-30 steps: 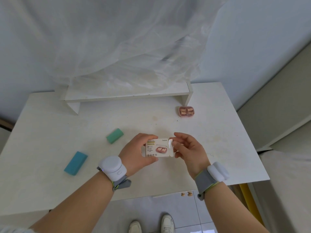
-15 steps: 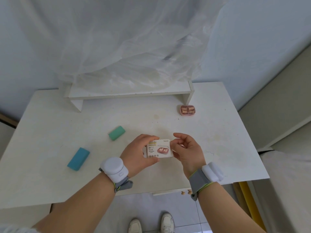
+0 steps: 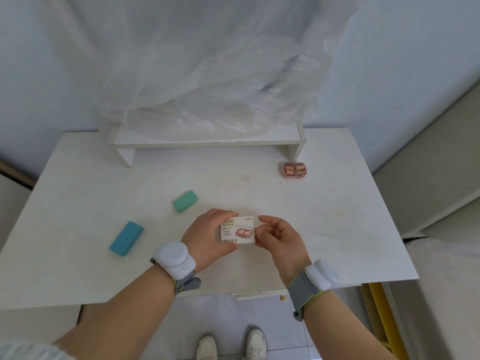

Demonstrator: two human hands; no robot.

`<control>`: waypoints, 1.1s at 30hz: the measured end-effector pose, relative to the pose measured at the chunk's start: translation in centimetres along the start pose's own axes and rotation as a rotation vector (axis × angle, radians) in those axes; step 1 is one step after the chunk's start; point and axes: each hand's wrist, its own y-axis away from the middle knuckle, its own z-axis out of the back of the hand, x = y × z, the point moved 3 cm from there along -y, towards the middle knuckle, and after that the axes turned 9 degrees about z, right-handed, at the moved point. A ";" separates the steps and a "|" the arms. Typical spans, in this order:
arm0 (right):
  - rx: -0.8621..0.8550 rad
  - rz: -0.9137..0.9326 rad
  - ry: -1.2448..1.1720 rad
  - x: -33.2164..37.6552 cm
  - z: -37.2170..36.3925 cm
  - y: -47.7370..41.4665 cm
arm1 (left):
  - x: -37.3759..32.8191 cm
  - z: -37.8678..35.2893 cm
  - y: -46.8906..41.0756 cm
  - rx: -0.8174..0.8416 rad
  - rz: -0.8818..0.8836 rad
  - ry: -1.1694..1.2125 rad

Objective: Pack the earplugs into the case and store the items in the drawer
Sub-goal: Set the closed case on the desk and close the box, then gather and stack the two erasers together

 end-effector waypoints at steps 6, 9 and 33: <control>0.355 0.159 0.724 -0.3 -1.4 -1.4 | 2.2 -0.4 -0.6 -0.012 0.071 -0.153; 0.451 0.230 0.916 -0.6 -2.1 -2.0 | 2.5 -0.4 -0.5 0.005 0.090 -0.162; 0.671 0.391 1.368 -1.0 -16.2 -8.0 | 12.8 9.2 4.3 -0.330 0.611 -0.284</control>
